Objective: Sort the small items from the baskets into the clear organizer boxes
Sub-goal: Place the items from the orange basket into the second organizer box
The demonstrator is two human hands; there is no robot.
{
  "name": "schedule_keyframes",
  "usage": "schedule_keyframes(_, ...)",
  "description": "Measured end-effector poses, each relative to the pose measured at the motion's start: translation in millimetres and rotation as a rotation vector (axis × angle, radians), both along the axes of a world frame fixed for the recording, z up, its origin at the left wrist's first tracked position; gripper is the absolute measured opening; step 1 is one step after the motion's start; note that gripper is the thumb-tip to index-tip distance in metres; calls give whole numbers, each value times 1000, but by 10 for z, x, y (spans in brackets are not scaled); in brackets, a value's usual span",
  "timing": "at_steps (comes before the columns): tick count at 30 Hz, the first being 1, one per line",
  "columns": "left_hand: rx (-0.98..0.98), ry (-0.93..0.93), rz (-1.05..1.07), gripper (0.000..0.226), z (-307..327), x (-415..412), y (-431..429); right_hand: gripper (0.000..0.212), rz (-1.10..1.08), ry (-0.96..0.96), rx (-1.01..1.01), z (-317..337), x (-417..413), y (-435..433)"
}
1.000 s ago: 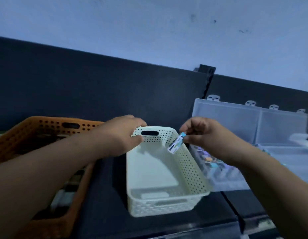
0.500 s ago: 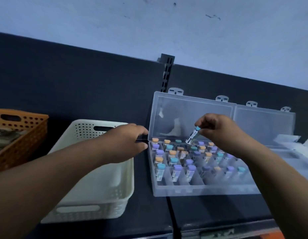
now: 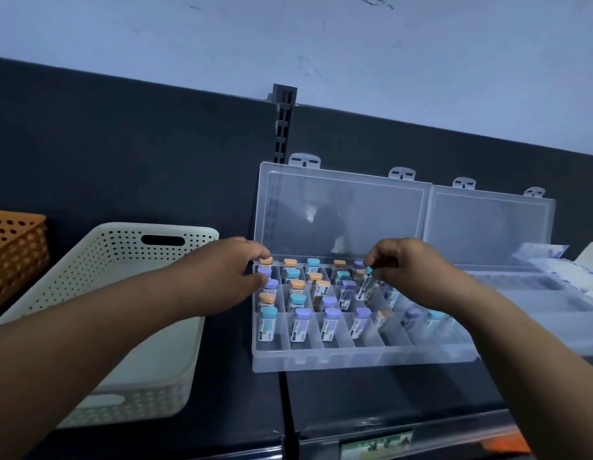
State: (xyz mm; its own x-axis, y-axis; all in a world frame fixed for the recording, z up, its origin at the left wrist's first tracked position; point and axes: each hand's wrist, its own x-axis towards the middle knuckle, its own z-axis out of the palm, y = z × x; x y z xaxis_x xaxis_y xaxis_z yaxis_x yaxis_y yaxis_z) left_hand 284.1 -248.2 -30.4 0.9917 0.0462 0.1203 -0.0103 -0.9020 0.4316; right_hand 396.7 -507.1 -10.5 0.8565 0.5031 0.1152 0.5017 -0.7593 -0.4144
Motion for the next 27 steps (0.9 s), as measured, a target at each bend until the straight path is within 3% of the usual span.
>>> schedule_keyframes(4, 13, -6, 4, 34, 3, 19, -23, 24, 38, 32, -42, -61, 9, 36)
schedule_keyframes(12, 10, 0, 20, 30, -7, 14, -13, 15, 76, 56, -28, -35, 32, 80)
schedule_keyframes(27, 17, 23, 35, 34, -23, -21, -2, 20, 65, 262, -144, -211, 105, 141)
